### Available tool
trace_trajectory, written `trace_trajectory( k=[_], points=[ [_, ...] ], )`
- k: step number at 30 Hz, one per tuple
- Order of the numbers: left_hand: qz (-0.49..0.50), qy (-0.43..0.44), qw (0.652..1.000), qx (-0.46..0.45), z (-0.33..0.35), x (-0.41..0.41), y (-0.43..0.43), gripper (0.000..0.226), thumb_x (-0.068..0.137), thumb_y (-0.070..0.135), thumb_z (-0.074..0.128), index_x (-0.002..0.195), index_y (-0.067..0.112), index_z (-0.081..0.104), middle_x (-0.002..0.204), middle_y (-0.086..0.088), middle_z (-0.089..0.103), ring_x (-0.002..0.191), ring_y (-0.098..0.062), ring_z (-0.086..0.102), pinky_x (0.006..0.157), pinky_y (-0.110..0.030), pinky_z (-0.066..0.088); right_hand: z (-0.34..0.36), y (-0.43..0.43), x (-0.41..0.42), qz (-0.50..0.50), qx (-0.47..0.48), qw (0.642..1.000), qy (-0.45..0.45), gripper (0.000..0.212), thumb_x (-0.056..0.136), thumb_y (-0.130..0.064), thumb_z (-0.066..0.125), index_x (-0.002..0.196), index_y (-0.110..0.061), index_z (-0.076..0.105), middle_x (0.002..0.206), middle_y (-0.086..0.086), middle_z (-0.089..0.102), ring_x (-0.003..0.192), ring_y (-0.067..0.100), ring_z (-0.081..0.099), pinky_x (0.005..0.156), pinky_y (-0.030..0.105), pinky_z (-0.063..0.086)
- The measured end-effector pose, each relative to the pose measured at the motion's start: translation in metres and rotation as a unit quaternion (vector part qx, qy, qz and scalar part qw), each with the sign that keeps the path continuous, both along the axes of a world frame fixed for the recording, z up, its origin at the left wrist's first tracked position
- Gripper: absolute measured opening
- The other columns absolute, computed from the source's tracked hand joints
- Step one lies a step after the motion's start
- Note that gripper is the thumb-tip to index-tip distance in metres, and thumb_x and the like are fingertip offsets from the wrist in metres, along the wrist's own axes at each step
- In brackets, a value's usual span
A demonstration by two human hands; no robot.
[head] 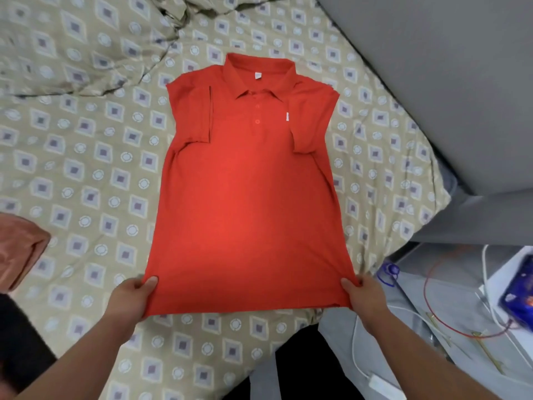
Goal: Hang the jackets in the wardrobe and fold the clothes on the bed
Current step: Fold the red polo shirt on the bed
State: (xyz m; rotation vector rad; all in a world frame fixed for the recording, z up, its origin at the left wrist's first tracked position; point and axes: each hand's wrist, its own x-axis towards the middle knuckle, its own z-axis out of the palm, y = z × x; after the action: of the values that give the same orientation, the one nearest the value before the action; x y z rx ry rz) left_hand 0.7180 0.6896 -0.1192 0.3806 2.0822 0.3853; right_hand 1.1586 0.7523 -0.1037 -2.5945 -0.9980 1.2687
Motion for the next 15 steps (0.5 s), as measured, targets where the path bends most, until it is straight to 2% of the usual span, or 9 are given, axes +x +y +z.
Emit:
trace_trajectory(
  k=[2,3,6,8,10,11,12,13,15],
  points=[
    [0.069,-0.02,0.997,0.026,0.013,0.005,0.004,0.014,0.1,0.015,0.055,0.112,0.007,0.059,0.096,-0.014,0.064,0.075,-0.028,0.062,0.064,-0.034,0.052,0.011,0.007,0.0,-0.042,-0.005,0.999,0.033,0.003,0.089,-0.007,0.066,0.088,-0.007,0.064,0.083,0.016,0.066,0.08,0.034,0.065,0.073,0.048,0.057],
    [0.099,-0.024,0.994,0.043,0.019,0.005,0.008,0.017,0.1,0.012,0.054,0.116,0.014,0.057,0.099,-0.011,0.064,0.079,-0.027,0.062,0.066,-0.036,0.053,0.016,0.011,0.0,-0.074,-0.003,0.996,0.052,0.008,0.09,-0.006,0.064,0.097,-0.007,0.063,0.089,0.016,0.064,0.079,0.033,0.065,0.07,0.047,0.059],
    [0.169,-0.082,0.976,0.106,0.032,0.0,0.033,0.023,0.098,0.006,0.052,0.1,0.025,0.065,0.077,-0.001,0.067,0.058,-0.015,0.06,0.054,-0.026,0.051,0.026,0.035,0.001,-0.153,0.039,0.978,0.135,0.008,0.094,-0.006,0.058,0.098,-0.013,0.061,0.079,0.009,0.061,0.062,0.019,0.057,0.051,0.031,0.05],
    [0.242,-0.168,0.944,0.15,0.043,-0.011,0.055,0.033,0.095,-0.003,0.045,0.086,0.018,0.069,0.068,-0.002,0.067,0.049,-0.009,0.06,0.047,-0.019,0.05,0.032,0.06,0.003,-0.231,0.055,0.944,0.231,0.017,0.098,-0.003,0.051,0.09,-0.012,0.064,0.069,0.007,0.061,0.055,0.015,0.056,0.049,0.027,0.047],
    [0.306,-0.264,0.893,0.198,0.052,-0.02,0.082,0.044,0.085,-0.009,0.036,0.078,0.01,0.075,0.07,-0.006,0.066,0.054,-0.01,0.065,0.059,-0.021,0.058,0.037,0.088,0.004,-0.31,0.078,0.884,0.34,0.026,0.099,0.003,0.042,0.095,-0.008,0.065,0.075,0.009,0.068,0.062,0.016,0.064,0.056,0.028,0.057],
    [0.298,-0.293,0.88,0.224,0.054,-0.02,0.101,0.05,0.077,-0.013,0.032,0.078,0.009,0.077,0.072,-0.006,0.068,0.06,-0.011,0.068,0.065,-0.023,0.06,0.037,0.107,0.003,-0.321,0.092,0.866,0.371,0.031,0.098,0.007,0.037,0.101,-0.007,0.065,0.084,0.009,0.072,0.072,0.018,0.07,0.065,0.031,0.06],
    [0.27,-0.295,0.886,0.235,0.055,-0.019,0.115,0.054,0.072,-0.017,0.03,0.08,0.009,0.077,0.077,-0.006,0.071,0.068,-0.01,0.071,0.07,-0.024,0.06,0.039,0.122,0.0,-0.31,0.102,0.867,0.377,0.037,0.097,0.011,0.035,0.105,-0.009,0.064,0.094,0.008,0.074,0.083,0.019,0.072,0.074,0.033,0.061],
    [0.239,-0.268,0.904,0.232,0.054,-0.017,0.131,0.053,0.074,-0.021,0.033,0.084,0.01,0.075,0.082,-0.005,0.073,0.074,-0.009,0.073,0.071,-0.022,0.06,0.037,0.139,-0.004,-0.271,0.113,0.889,0.351,0.041,0.095,0.015,0.036,0.107,-0.012,0.064,0.101,0.006,0.073,0.092,0.018,0.071,0.081,0.034,0.058],
    [0.187,-0.178,0.941,0.219,0.047,-0.011,0.165,0.034,0.086,-0.018,0.048,0.087,0.01,0.066,0.077,-0.005,0.071,0.068,-0.007,0.072,0.062,-0.017,0.058,0.033,0.174,-0.012,-0.189,0.147,0.931,0.275,0.033,0.091,0.015,0.051,0.105,-0.011,0.065,0.1,0.005,0.072,0.091,0.017,0.067,0.081,0.03,0.053]
  ],
)
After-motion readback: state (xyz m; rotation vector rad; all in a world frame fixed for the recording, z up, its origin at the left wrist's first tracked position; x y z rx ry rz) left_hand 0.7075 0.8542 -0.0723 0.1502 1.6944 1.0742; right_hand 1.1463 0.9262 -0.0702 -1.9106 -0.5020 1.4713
